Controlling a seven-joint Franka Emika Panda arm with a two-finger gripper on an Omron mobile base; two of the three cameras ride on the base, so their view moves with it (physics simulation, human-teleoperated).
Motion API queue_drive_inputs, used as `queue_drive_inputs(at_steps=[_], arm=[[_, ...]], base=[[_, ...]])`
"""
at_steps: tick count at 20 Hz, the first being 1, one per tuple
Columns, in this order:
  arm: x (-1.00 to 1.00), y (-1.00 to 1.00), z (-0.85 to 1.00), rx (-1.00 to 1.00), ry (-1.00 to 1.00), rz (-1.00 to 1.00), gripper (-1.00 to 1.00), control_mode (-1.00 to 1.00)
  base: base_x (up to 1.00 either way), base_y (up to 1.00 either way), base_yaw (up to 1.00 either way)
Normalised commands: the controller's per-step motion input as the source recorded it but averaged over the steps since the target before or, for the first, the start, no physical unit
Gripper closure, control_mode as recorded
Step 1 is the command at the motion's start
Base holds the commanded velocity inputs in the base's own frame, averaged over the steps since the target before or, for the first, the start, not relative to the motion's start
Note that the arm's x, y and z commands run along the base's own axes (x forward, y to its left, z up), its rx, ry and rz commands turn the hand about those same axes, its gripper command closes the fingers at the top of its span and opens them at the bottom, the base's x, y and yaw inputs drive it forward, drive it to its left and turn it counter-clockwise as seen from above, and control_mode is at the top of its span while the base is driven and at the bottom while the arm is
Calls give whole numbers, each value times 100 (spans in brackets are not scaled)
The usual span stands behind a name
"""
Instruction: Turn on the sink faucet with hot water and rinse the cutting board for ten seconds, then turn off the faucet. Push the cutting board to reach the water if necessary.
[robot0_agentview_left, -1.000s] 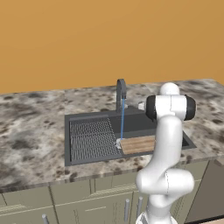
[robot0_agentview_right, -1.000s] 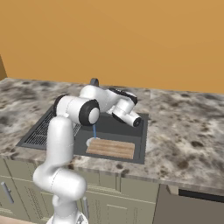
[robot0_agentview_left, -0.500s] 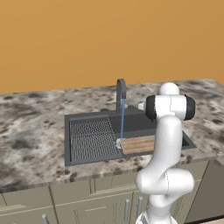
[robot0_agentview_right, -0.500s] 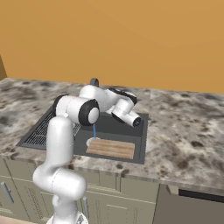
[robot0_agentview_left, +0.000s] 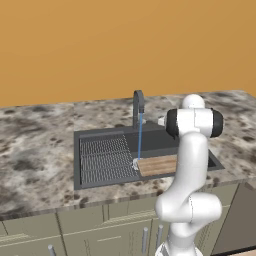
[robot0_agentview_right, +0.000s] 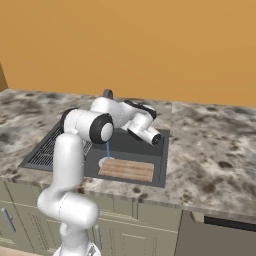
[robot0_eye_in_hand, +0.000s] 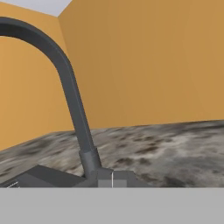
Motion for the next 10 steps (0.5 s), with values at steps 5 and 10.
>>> queue_drive_inputs(at_steps=[5,10], arm=[[0,0,0,0,0,0,100,-100],[0,0,0,0,0,0,100,-100]], base=[[0,0,0],[0,0,0]])
